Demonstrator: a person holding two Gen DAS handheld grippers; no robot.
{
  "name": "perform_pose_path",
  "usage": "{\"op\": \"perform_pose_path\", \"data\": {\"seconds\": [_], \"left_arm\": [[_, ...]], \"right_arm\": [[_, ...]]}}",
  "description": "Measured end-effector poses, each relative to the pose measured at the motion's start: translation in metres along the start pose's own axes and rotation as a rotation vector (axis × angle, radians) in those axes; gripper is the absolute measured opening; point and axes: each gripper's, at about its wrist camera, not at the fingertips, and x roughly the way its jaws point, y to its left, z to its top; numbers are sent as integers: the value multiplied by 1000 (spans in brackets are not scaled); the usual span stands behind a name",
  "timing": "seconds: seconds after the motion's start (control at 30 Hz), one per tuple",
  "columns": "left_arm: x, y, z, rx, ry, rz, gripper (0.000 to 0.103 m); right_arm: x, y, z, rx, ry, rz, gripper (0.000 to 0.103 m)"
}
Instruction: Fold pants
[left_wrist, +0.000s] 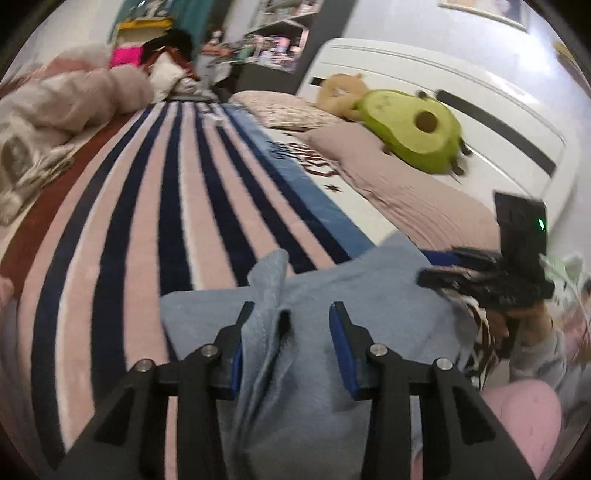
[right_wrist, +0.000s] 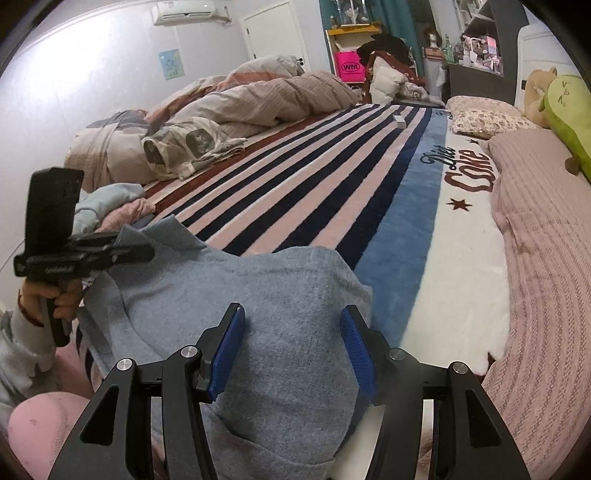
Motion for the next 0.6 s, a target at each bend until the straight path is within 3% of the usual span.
{"op": "perform_pose_path", "data": {"seconds": [0.1,0.17,0.23,0.33,0.4,0.47,0.6], "left_arm": [[4,-7,-1,-1,34,-65,36],[7,-12,-2,12,68,-66,36],[9,-17,-3,36,102,-6,36],[9,-18,-2,69,91,116,35],[10,-14,0,65,84,153,17],[7,-5,3,28,50,186,11],[-10,22,3,-82,-48,267,11]], "right_arm": [[0,-1,-1,8,1,3,50],[1,0,0,7,1,3,50],[1,-1,0,6,2,3,50],[1,-1,-1,2,3,2,50],[2,-1,-1,1,4,4,50],[2,-1,-2,0,4,2,50],[2,-1,-1,4,3,2,50]]}}
